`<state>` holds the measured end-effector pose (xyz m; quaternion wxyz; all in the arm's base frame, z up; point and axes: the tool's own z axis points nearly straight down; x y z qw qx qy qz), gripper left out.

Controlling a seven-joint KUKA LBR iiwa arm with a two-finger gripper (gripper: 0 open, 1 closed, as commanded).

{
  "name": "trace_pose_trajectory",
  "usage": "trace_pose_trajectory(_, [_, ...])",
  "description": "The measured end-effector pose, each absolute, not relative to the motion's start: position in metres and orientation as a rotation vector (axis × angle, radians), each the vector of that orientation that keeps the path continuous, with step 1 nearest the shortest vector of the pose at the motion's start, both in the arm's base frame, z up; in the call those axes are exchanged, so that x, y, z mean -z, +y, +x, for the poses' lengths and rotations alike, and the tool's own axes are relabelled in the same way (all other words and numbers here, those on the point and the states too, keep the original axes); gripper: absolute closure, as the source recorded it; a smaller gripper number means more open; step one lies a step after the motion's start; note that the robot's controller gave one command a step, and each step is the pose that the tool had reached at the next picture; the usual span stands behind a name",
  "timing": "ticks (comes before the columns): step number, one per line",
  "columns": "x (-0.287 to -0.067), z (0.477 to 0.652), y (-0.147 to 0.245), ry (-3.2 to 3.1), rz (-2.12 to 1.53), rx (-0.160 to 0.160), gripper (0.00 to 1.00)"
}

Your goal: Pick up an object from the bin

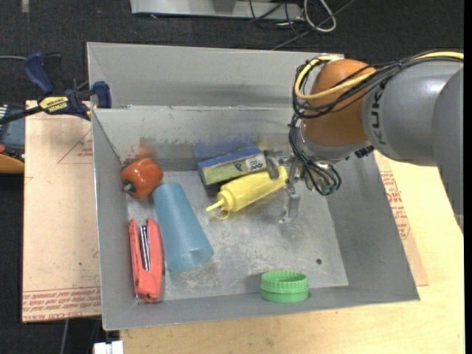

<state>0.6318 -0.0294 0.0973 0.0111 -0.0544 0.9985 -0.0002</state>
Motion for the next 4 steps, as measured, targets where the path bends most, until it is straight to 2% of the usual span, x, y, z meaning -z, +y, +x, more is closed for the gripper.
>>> trace_pose_trajectory(1, [-0.086, 0.632, 0.02, 3.089, -0.292, 0.008, 0.0])
trace_pose_trajectory(2, [-0.071, 0.631, -0.01, 3.103, -0.148, 0.002, 1.0])
trace_pose_trajectory(3, [-0.071, 0.631, -0.01, 3.104, -0.148, 0.002, 1.0])
trace_pose_trajectory(4, [-0.192, 0.62, -0.01, 3.105, -0.158, 0.002, 1.0])
